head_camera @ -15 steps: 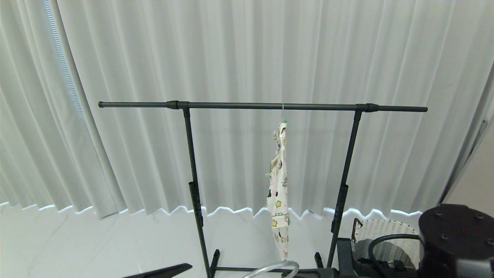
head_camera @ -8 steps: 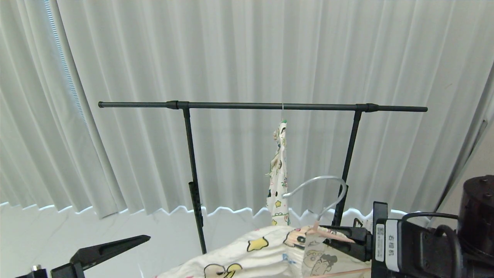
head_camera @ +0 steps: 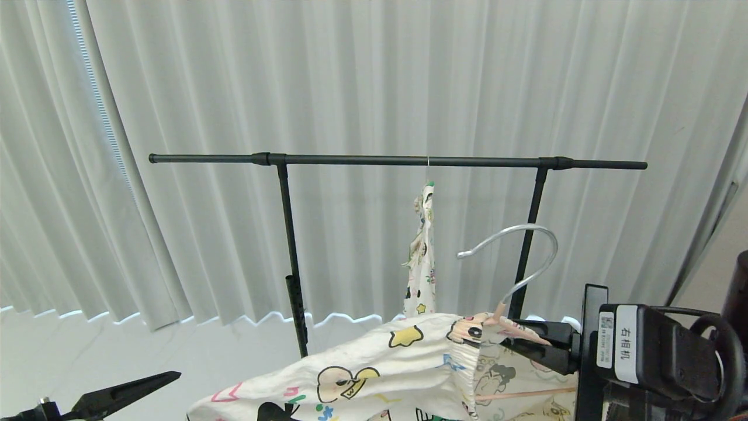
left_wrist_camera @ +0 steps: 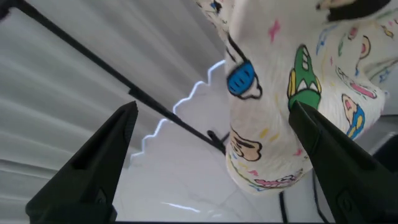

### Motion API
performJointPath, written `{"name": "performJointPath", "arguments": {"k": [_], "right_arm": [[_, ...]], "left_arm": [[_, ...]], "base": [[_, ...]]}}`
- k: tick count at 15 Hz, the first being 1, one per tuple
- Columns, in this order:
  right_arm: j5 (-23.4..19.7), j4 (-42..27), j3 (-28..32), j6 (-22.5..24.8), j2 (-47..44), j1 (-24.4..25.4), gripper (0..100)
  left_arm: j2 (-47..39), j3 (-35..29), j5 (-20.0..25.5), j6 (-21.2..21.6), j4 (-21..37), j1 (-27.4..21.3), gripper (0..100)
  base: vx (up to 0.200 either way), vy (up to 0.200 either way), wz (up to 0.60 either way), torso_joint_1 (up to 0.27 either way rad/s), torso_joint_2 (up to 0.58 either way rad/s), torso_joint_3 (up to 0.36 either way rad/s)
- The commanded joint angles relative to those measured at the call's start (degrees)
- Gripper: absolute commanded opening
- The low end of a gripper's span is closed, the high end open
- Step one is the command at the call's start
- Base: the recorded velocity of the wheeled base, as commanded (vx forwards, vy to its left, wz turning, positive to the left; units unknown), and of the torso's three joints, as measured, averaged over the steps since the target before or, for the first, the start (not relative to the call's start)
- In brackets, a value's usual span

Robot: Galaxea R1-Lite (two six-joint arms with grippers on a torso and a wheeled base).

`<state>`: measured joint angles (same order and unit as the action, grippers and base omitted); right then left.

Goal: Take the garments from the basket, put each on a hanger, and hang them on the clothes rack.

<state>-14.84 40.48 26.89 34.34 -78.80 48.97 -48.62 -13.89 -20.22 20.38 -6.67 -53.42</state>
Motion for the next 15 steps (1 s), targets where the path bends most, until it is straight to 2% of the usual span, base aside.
{"name": "performJointPath", "arguments": {"k": [1,4,5,11,15], "right_arm": [[-0.02,0.03,0.09,0.02,0.40,0.07,0],[-0.02,0.12,0.09,0.02,0.93,0.60,0],[-0.02,0.03,0.09,0.02,1.02,0.69,0],[0.16,0.03,-0.26,-0.15,3.30,0.51,0],[0.25,0.03,-0.53,-0.94,4.27,-1.86,0]], "left_arm": [[0.36,1.49,1.15,-0.17,-0.01,0.33,100],[0.45,1.76,1.42,-0.26,-0.01,0.33,100],[0.36,1.67,1.42,-0.26,-0.01,0.33,0],[0.45,1.23,1.33,-1.84,-0.01,1.65,0],[0.45,1.67,1.06,-1.31,-0.01,14.92,0]], "base": [[0.000,0.000,0.00,0.000,0.00,0.000],[0.000,0.000,0.00,0.000,0.00,0.000],[0.000,0.000,0.00,0.000,0.00,0.000],[0.000,0.000,0.00,0.000,0.00,0.000],[0.000,0.000,0.00,0.000,0.00,0.000]]}}
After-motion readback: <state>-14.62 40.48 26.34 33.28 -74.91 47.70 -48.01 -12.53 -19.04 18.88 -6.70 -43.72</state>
